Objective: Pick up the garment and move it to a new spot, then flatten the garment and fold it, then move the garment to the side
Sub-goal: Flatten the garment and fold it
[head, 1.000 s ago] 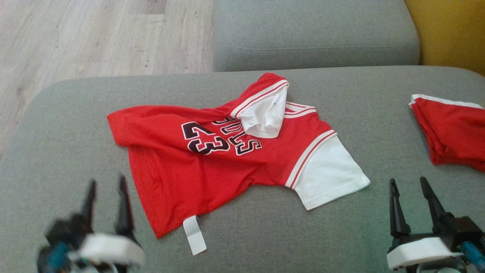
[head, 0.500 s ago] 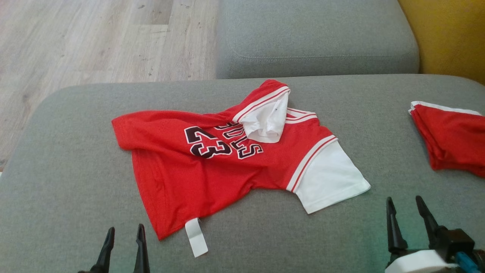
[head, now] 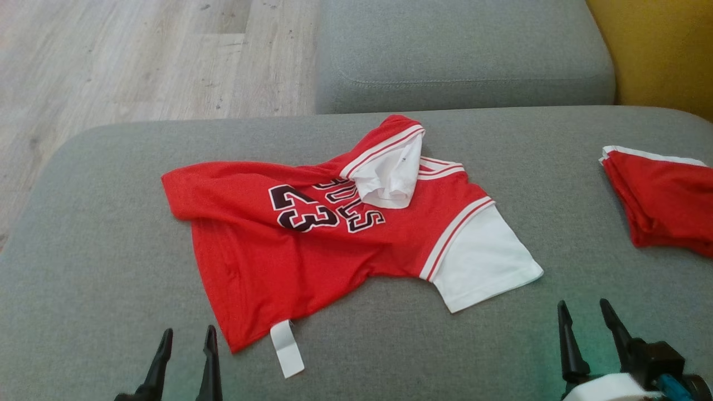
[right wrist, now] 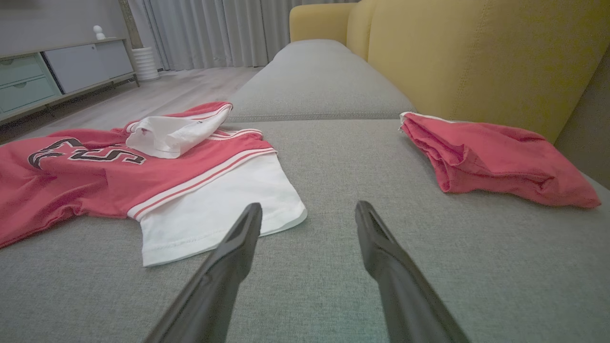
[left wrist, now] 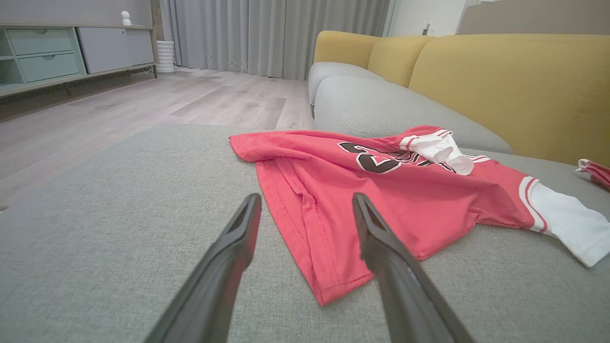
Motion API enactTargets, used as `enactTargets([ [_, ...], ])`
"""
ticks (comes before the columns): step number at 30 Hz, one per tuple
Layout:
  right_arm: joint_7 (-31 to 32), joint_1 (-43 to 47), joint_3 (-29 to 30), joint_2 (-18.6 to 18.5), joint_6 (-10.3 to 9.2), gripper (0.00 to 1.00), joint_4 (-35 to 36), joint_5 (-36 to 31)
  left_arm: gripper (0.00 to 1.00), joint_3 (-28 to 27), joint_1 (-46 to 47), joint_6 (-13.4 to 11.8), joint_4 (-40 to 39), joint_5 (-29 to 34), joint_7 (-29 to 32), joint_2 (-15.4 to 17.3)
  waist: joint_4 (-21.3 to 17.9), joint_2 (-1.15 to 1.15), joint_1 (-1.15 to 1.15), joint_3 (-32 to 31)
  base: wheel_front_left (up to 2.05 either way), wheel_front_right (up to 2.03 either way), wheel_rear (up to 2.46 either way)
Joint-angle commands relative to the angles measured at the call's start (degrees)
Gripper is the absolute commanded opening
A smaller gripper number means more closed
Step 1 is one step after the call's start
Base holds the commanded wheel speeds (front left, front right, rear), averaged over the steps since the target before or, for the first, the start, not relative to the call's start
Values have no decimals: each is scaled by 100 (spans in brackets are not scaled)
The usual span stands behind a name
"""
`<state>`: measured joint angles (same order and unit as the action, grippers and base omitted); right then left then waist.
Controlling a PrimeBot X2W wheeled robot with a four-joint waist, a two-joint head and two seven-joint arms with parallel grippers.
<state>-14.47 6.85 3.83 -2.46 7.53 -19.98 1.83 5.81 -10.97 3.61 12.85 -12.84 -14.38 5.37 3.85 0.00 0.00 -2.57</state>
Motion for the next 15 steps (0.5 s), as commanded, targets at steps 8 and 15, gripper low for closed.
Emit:
enactTargets([
  [8, -52, -274, -239, -42, -4, 100, 76, 46, 100, -354, 508, 193, 97, 225, -62, -146, -98, 0, 0, 34, 0, 0, 0],
  [15, -52, -456, -243, -42, -4, 100, 201, 288, 100, -154, 551, 275, 314, 524, -62, -122, -151, 0, 0, 56, 0, 0, 0],
])
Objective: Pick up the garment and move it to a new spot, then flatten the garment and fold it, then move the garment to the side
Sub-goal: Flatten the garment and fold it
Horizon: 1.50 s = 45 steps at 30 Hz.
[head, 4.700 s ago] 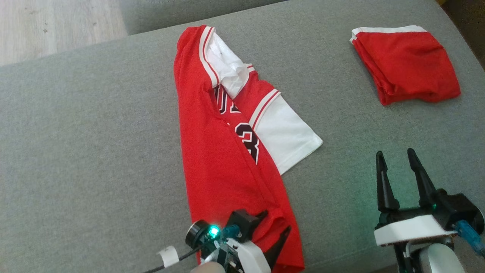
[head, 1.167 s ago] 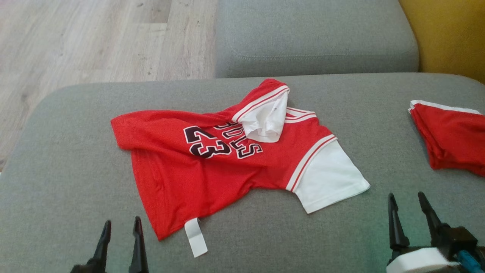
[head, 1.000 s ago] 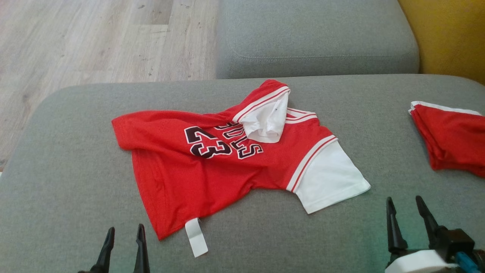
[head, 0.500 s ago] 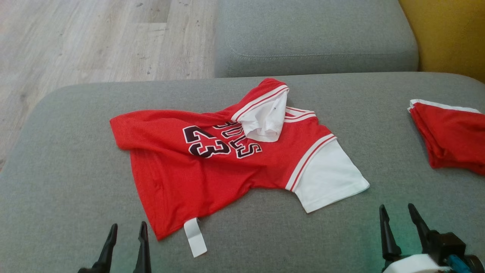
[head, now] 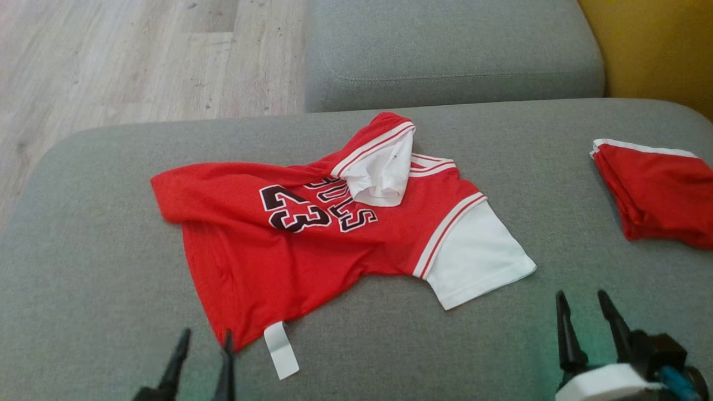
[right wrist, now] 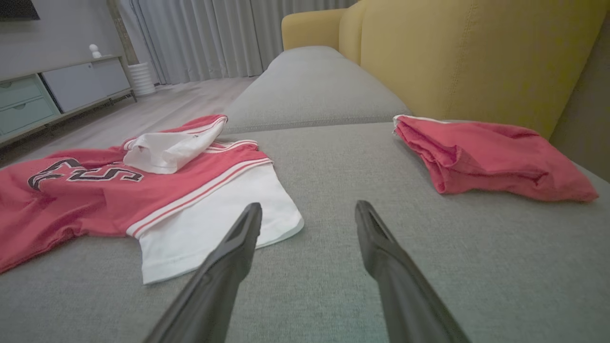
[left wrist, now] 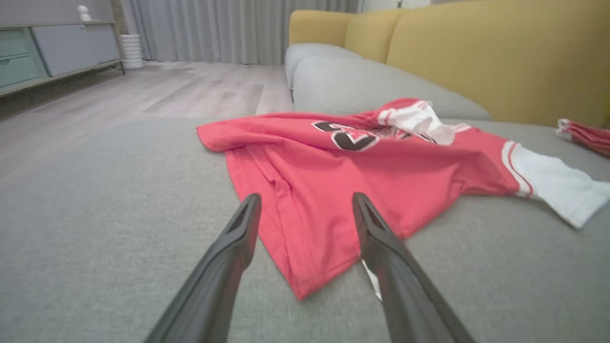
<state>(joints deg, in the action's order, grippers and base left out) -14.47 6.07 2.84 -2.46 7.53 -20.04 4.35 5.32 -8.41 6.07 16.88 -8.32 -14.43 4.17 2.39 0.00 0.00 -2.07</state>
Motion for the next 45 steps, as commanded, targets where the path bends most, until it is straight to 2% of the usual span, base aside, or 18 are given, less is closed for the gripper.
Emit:
enactTargets([
  [1, -52, -445, -164, -42, -4, 100, 201, 30, 100, -23, 314, 37, -11, 131, -33, 27, -11, 0, 0, 15, 0, 0, 0],
  [4, 154, -721, -266, -42, -4, 100, 159, -72, 100, 255, 390, 67, 171, 276, 325, 128, -27, 0, 0, 56, 0, 0, 0],
  [8, 808, -1100, -418, -62, -4, 100, 19, -282, 100, 532, 500, 99, 349, 328, 715, 241, -33, 0, 0, 133, 0, 0, 0],
  [15, 1813, -1583, -747, -138, -4, 100, -377, -384, 100, 715, 897, 111, 719, 347, 895, 339, 5, 0, 0, 405, 0, 0, 0],
  [29, 2190, -2031, -892, -173, -4, 100, -988, -341, 100, 775, 1383, 63, 1472, 352, 762, 434, -3, 0, 0, 682, 0, 0, 0],
  [45, 2431, -2388, -453, -270, -4, 100, -1372, -606, 100, 866, 1751, 33, 2034, 277, 556, 474, 66, 0, 0, 866, 0, 0, 0],
])
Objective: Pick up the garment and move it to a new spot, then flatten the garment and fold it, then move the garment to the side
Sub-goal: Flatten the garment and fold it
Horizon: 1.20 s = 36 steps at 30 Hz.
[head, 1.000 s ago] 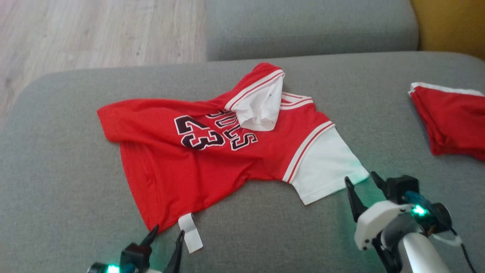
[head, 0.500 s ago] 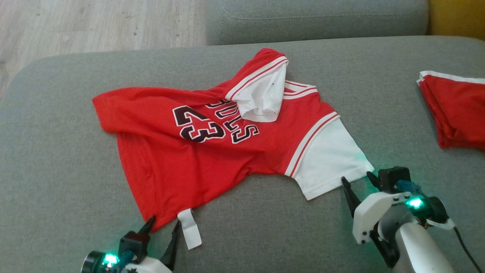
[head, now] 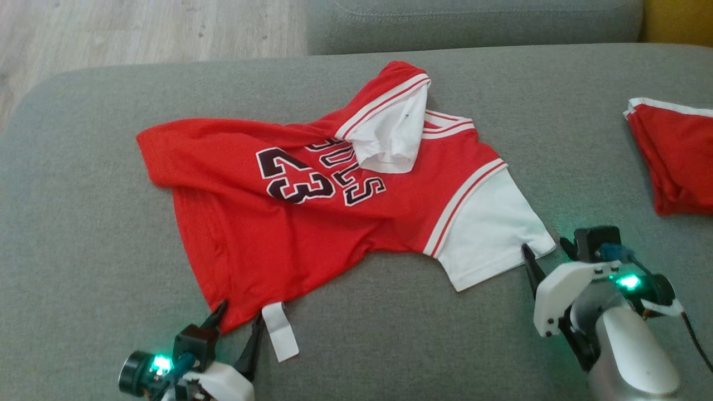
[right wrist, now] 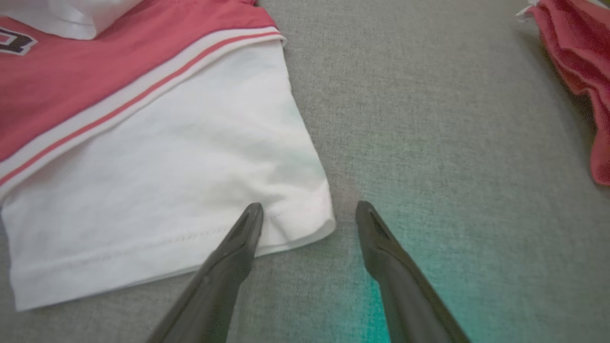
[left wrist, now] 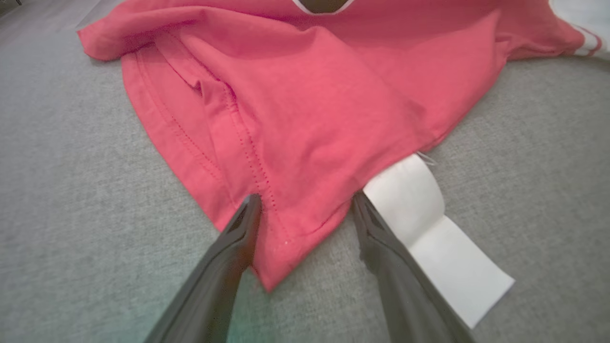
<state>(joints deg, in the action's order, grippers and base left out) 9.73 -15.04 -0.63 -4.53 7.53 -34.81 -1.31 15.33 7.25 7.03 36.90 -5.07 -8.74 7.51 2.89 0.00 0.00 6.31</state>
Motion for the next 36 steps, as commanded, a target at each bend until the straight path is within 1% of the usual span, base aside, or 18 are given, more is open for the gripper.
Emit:
enactTargets([
  [1, 16, -310, -107, -59, -4, 100, 61, -49, 100, -124, 218, -61, 61, -51, -22, 141, 27, 0, 0, 48, 0, 0, 0],
  [13, 55, -519, -733, 63, -4, 100, -261, 534, 100, -9, 462, -62, 429, -94, -99, 157, 75, 0, 0, 157, 0, 0, 0],
  [14, 51, -553, -832, 70, -4, 100, -291, 659, 89, 3, 493, -71, 499, -101, -94, 165, 74, 0, 0, 161, 0, 0, 0],
  [15, 51, -553, -832, 70, -4, 100, -291, 659, 89, 3, 493, -71, 499, -101, -94, 165, 74, 0, 0, 161, 0, 0, 0],
  [16, 40, -567, -883, 75, -4, 99, -302, 757, 76, 8, 505, -74, 538, -108, -84, 166, 75, 0, 0, 155, 0, 0, 0],
  [17, 22, -583, -903, 80, -4, 45, -310, 869, 42, 13, 516, -74, 575, -119, -77, 166, 74, 0, 0, 147, 0, 0, 0],
  [18, 8, -600, -945, 85, -4, 0, -317, 983, 18, 21, 523, -71, 615, -130, -63, 167, 76, 0, 0, 133, 0, 0, 0],
  [19, -21, -612, -994, 90, -4, 0, -303, 1138, 0, 37, 526, -66, 653, -140, -56, 171, 77, 0, 0, 113, 0, 0, 0],
  [22, -138, -651, -951, 105, -4, 0, -138, 1780, 0, 38, 517, -48, 721, -221, -61, 193, 71, 0, 0, 27, 0, 0, 0],
  [24, -179, -667, -846, 111, -4, 0, 127, 2283, 0, -16, 499, -34, 635, -337, -76, 217, 53, 0, 0, -38, 0, 0, 0],
  [26, -120, -638, -732, 99, -4, 0, 531, 2824, 0, -99, 450, -19, 361, -498, -62, 258, 28, 0, 0, -130, 0, 0, 0],
  [28, 41, -542, -603, 10, -4, 0, 1090, 3344, 0, -175, 352, 5, -160, -744, 71, 301, 13, 0, 0, -219, 0, 0, 0],
  [31, 375, -261, -277, -175, -4, 0, 2115, 4001, 0, -225, 112, 31, -1436, -1198, 557, 462, -1, 0, 0, -363, 0, 0, 0],
  [32, 636, -26, 41, -255, -4, 0, 2851, 4319, 0, -230, -89, 40, -2598, -1699, 1037, 561, -11, 0, 0, -435, 0, 0, 0],
  [34, 931, 182, 387, -267, -4, 0, 3599, 4547, 0, -199, -240, 42, -3915, -2140, 1615, 789, -27, 0, 0, -476, 0, 0, 0],
  [36, 1242, 316, 742, -200, -4, 0, 4334, 4756, 0, -241, -284, 44, -5145, -2513, 2183, 1073, -52, 0, 0, -500, 0, 0, 0],
])
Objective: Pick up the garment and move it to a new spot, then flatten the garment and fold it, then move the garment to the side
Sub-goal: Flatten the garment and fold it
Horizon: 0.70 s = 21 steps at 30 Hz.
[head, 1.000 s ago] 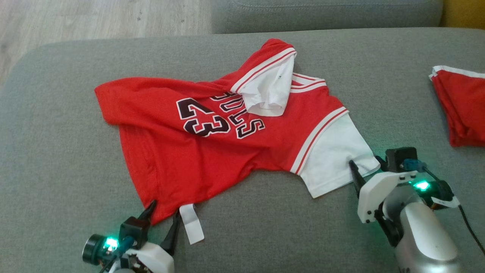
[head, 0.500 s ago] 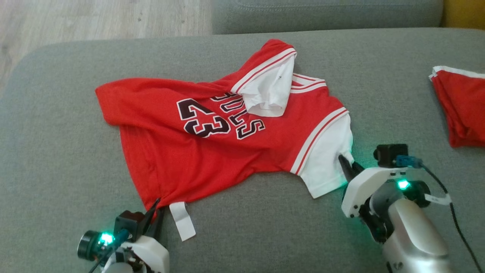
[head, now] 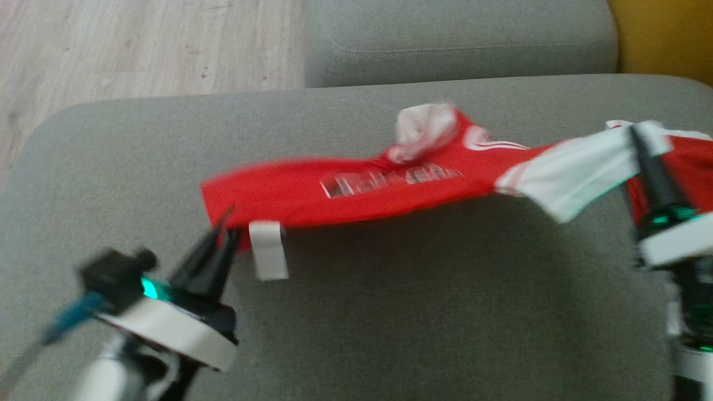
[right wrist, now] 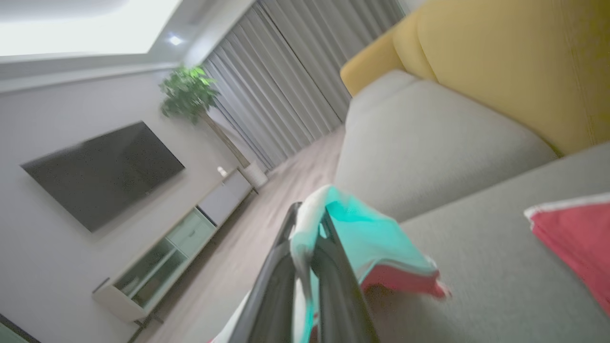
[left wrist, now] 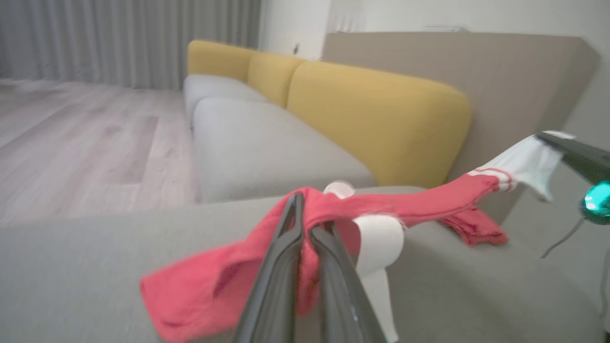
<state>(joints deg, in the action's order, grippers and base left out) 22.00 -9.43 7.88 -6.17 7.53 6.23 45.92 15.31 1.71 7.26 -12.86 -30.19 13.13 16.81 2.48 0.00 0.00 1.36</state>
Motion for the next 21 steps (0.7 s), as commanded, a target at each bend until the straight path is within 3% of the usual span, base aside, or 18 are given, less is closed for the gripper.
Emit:
enactTargets([
  [1, 170, -215, 60, 17, -4, 0, 577, 120, 0, -300, 306, 21, -710, -130, 263, 298, -35, 0, 0, -14, 0, 0, 0],
  [5, 773, -355, 598, 215, -4, 0, 1735, 334, 0, -550, 747, -15, -2232, -573, 1193, 747, -156, 0, 0, -6, 0, 0, 0],
  [10, 1432, -1109, 1054, 317, -4, 0, 2566, 531, 0, -609, 1702, -96, -3001, -1307, 2153, 981, -353, 0, 0, 102, 0, 0, 0],
  [14, 1882, -1960, 1288, 326, -4, 0, 2556, 401, 0, -682, 2505, -204, -2903, -1662, 2696, 1123, -484, 0, 0, 330, 0, 0, 0],
  [21, 2340, -3361, 1150, 328, -4, 0, 1430, -267, 0, -713, 3692, -258, -1554, -1784, 3024, 1181, -482, 0, 0, 1067, 0, 0, 0],
])
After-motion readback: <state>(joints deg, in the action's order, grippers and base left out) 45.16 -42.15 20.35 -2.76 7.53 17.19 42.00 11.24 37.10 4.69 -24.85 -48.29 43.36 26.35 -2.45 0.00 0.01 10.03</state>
